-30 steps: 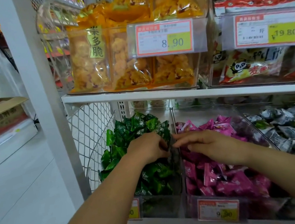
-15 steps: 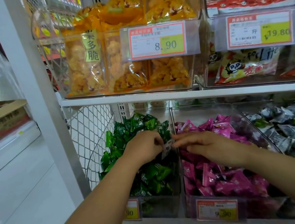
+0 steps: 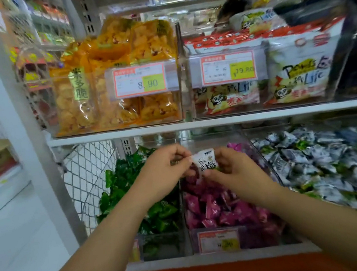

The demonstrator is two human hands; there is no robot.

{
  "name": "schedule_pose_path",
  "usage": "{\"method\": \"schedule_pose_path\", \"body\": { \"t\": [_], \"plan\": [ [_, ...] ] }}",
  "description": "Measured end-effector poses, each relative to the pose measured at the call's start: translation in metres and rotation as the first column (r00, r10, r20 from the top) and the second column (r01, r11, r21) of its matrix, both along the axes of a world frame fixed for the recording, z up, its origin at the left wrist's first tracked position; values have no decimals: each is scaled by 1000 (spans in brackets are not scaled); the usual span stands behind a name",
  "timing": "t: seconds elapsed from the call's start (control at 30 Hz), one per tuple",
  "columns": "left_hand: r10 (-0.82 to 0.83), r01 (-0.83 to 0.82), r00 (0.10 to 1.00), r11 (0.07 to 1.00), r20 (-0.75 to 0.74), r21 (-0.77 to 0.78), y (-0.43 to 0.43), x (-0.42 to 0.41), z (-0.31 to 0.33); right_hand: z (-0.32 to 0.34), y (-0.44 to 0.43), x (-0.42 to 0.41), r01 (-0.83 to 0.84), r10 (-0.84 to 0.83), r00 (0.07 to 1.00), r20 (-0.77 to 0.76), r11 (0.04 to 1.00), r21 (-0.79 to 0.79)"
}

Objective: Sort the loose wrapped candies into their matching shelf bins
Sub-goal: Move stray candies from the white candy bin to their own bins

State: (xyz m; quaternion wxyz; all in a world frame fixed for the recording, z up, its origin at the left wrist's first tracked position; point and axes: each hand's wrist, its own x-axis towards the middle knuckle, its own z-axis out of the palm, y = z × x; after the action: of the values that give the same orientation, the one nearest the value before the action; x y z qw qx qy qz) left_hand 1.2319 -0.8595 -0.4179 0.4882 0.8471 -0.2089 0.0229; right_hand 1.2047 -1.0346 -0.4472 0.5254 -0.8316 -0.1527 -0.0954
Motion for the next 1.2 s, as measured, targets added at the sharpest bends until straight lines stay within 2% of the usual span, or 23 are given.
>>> {"method": "schedule_pose_path", "body": {
  "t": [0.13, 0.27, 0.37, 0.47, 0.53, 0.6, 0.67, 0.77, 1.03, 1.2],
  "plan": [
    [-31, 23, 998, 988, 49, 151, -28, -6, -8, -4, -49, -22, 193, -193, 981, 11, 967, -167],
    [-81, 71, 996, 976, 38, 205, -55, -9, -14, -7, -105, -32, 443, -434, 895, 101, 843, -304],
    [-89, 80, 995, 972, 33, 221, -69, -8, -17, -12, -147, -31, 636, -626, 765, 154, 694, -338],
    [-89, 76, 995, 965, 40, 250, -79, -4, -21, -17, -183, -35, 751, -757, 614, 222, 476, -457],
    [-85, 70, 995, 961, 47, 267, -83, -2, -24, -24, -198, -39, 735, -770, 580, 265, 354, -579],
    [-83, 67, 995, 961, 49, 269, -87, 0, -28, -33, -203, -41, 698, -704, 646, 295, 388, -602],
    [-91, 71, 994, 958, 59, 279, -90, 1, -32, -39, -201, -42, 602, -577, 760, 299, 450, -660],
    [-95, 71, 992, 960, 78, 270, -95, 1, -36, -43, -192, -37, 414, -475, 860, 185, 442, -796],
    [-79, 49, 992, 962, 101, 268, -100, 7, -36, -21, -192, 25, 188, -492, 868, -63, 444, -876],
    [-66, 40, 992, 970, 104, 241, -96, 13, -33, -19, -199, 17, 111, -438, 895, -83, 400, -910]
  ]
}}
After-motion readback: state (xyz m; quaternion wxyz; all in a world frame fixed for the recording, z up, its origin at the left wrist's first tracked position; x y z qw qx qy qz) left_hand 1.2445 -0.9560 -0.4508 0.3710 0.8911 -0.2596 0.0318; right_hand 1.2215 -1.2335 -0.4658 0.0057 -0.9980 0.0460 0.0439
